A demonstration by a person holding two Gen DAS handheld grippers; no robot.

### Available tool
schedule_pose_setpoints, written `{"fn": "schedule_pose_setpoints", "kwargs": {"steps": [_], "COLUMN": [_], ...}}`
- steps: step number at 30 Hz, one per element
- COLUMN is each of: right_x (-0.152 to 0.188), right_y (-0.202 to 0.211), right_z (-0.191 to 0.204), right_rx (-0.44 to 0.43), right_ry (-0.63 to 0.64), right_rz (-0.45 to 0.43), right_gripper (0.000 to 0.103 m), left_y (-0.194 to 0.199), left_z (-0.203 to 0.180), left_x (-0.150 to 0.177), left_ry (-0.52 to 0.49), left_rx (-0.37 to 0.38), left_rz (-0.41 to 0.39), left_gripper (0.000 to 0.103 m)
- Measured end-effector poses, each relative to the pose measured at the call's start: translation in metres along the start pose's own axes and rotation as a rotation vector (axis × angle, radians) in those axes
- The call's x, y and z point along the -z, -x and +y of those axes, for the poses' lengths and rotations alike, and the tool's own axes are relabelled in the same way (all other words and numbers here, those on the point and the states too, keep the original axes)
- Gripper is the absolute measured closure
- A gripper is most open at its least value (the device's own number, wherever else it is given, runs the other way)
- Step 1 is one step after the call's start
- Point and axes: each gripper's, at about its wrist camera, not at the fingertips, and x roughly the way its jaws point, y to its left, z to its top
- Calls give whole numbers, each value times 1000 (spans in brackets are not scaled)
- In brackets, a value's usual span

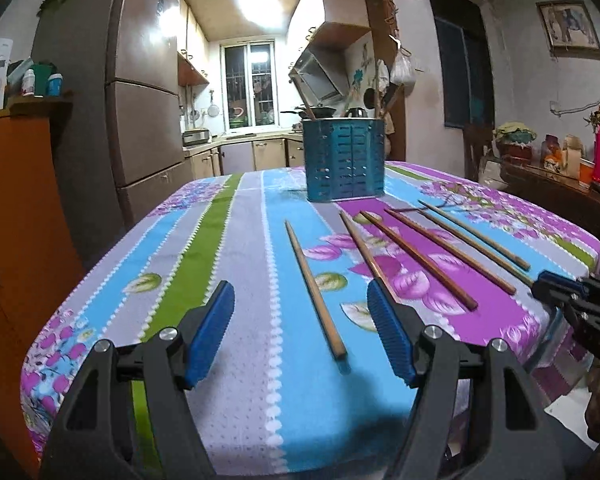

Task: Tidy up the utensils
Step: 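Return both grippers to the table and close each on another chopstick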

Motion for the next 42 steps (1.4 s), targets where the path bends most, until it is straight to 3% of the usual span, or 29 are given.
{"fn": "schedule_pose_setpoints", "kwargs": {"steps": [9, 17, 26, 28, 30, 42], "right_x": [0, 1, 4, 5, 5, 10], "right_y": [-2, -1, 0, 1, 1, 2], "right_z": [0, -2, -3, -4, -3, -4], "right_rx": [9, 3, -8, -8, -8, 3], "right_ry": [-1, 1, -8, -10, -10, -25], "right_rz": [-4, -6, -20, -21, -21, -57], "right_gripper": [92, 92, 92, 92, 92, 92], "left_y": [-8, -28, -37, -37, -37, -33], "left_z": [-38, -86, -97, -96, -95, -96], "left_x": [5, 4, 12, 12, 12, 19], "left_ry": [-54, -67, -66, -59, -54, -41], "left_rx": [133, 218, 198, 195, 192, 174], "left_rz": [37, 59, 68, 65, 63, 6], "left_gripper": [69, 70, 70, 86, 93, 93]}}
